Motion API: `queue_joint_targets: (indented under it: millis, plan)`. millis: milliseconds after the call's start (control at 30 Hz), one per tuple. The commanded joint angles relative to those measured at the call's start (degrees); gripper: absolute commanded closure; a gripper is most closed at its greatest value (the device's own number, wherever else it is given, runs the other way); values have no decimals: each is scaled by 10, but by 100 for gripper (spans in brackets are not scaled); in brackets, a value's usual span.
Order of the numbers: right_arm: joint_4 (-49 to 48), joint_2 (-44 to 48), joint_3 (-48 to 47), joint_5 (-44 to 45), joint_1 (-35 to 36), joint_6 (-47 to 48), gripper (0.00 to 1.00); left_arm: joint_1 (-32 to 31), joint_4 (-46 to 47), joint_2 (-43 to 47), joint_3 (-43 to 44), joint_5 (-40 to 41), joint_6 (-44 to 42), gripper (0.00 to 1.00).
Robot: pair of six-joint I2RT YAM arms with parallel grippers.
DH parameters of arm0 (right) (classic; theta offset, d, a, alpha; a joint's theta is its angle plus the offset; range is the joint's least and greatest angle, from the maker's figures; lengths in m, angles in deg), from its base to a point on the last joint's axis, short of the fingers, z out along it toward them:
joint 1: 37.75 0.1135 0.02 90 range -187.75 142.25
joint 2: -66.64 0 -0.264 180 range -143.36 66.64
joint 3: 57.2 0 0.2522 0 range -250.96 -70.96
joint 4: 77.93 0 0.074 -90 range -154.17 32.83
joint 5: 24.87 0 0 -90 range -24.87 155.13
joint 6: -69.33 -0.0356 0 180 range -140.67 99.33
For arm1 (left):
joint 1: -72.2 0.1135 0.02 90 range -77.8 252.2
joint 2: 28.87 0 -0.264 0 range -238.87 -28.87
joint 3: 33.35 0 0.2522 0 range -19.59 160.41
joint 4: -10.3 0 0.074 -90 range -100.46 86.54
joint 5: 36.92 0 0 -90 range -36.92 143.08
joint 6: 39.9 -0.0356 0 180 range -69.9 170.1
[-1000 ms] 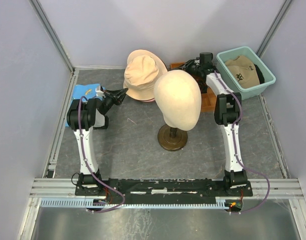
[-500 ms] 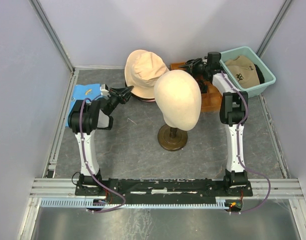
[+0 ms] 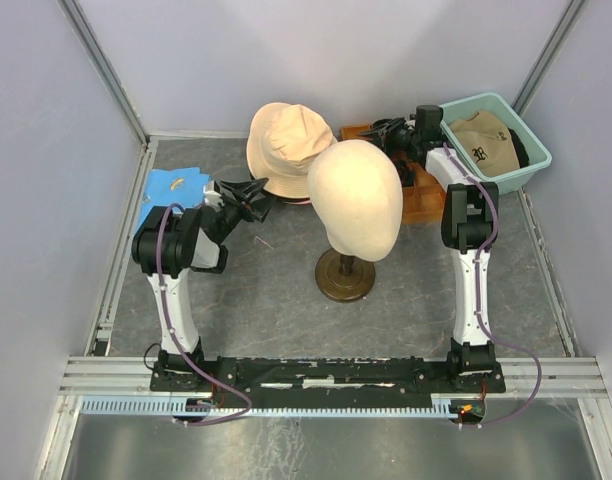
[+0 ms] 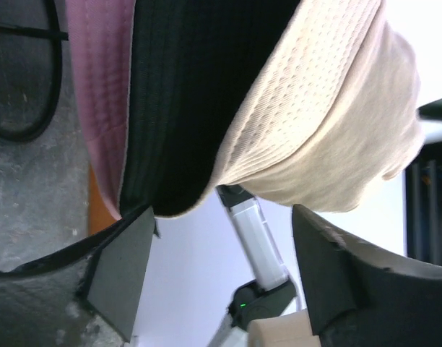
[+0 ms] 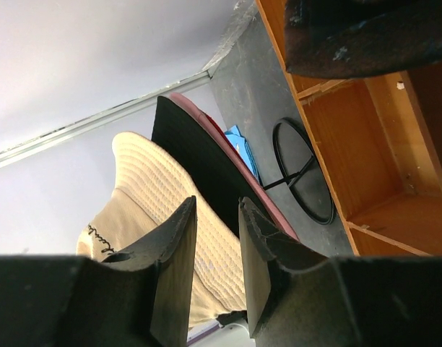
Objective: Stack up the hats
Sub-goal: Stack the hat on the hat.
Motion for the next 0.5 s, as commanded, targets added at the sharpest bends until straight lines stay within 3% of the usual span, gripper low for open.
queue_joint_targets:
  millis: [0,200,333,467]
  plan:
    - [-32,49,12,-1,-7,1,63,22,109,38,-13,3,-3,12]
    - [-36,53,17,-4,-6,0,63,84,108,55,-28,-31,-16,12]
    - [-37,54,18,-6,-7,-3,64,115,94,55,8,-67,-17,12]
    - [-39,57,22,-10,-11,-3,65,123,-37,70,113,-145,-74,12]
